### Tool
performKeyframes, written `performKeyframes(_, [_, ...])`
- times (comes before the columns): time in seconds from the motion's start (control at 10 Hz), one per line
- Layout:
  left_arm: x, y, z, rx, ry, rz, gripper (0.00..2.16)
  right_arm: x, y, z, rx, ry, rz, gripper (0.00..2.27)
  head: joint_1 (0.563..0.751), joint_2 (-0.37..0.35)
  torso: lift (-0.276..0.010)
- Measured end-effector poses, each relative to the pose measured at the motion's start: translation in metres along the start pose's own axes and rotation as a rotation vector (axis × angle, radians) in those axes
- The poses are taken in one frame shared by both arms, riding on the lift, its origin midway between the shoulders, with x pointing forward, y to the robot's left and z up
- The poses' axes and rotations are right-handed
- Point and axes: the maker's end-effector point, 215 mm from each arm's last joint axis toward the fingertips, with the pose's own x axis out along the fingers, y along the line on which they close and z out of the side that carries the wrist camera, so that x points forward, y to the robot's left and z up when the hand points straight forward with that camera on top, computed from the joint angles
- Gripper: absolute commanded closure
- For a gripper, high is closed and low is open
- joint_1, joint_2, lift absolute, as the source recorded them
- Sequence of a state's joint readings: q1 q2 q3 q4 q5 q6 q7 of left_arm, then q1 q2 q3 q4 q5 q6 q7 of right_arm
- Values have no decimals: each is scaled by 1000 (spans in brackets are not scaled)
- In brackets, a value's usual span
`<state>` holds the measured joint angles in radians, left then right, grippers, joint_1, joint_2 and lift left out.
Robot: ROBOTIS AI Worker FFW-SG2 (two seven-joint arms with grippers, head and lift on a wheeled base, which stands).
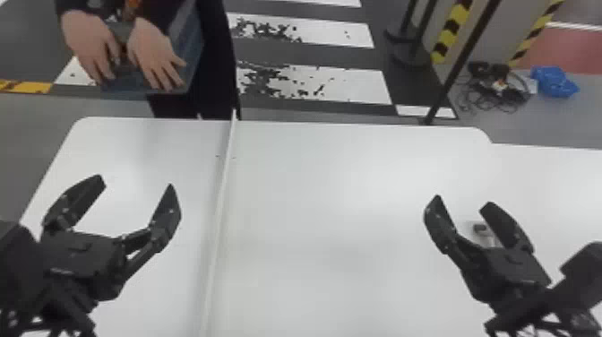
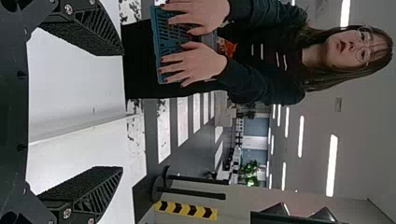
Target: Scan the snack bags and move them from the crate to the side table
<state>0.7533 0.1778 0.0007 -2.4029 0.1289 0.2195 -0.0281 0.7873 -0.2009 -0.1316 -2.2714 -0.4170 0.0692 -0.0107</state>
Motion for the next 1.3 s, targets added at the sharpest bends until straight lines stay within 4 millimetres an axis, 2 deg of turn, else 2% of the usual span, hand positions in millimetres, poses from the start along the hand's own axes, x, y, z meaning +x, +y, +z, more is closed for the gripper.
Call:
performKeyframes(0.6, [3, -8, 1, -8, -10, -31, 124, 3, 6, 6, 0, -19, 10, 117, 695, -120, -87])
performKeyframes(1.3, [4, -13, 1, -11, -12, -44, 124, -4, 8, 24, 8, -82, 11, 120, 695, -131, -87])
